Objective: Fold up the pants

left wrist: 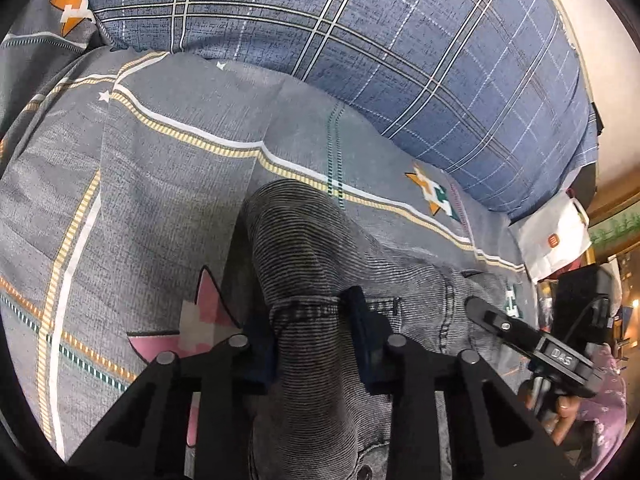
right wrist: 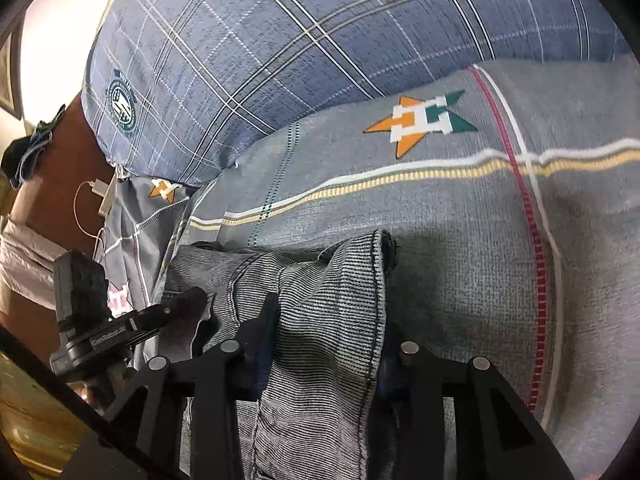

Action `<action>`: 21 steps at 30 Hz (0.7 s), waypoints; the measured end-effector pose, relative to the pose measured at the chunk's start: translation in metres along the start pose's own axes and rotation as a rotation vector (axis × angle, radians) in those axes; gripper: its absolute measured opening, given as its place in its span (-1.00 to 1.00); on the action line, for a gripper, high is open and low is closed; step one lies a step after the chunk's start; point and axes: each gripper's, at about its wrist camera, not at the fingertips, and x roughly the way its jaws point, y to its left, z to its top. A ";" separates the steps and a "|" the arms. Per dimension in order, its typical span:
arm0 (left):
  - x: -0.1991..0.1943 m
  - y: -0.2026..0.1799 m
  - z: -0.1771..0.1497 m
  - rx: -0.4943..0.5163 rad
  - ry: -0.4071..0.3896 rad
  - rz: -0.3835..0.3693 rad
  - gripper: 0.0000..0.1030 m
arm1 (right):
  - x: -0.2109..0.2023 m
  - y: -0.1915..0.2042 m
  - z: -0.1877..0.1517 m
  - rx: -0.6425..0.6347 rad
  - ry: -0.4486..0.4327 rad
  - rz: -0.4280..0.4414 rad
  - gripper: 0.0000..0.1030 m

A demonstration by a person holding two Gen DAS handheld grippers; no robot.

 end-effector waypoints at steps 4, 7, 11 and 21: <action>-0.020 0.004 -0.001 -0.043 -0.047 -0.080 -0.66 | -0.011 0.004 0.002 -0.004 -0.040 0.023 -0.27; -0.032 -0.003 0.002 -0.017 -0.097 -0.089 -0.67 | -0.023 0.010 0.007 -0.022 -0.089 0.043 -0.28; -0.043 -0.006 0.013 -0.020 -0.163 -0.100 -0.67 | -0.021 0.024 0.027 -0.046 -0.107 0.048 -0.28; 0.002 0.030 0.019 -0.122 -0.091 0.094 -0.02 | 0.023 -0.010 0.030 0.132 -0.066 0.022 0.41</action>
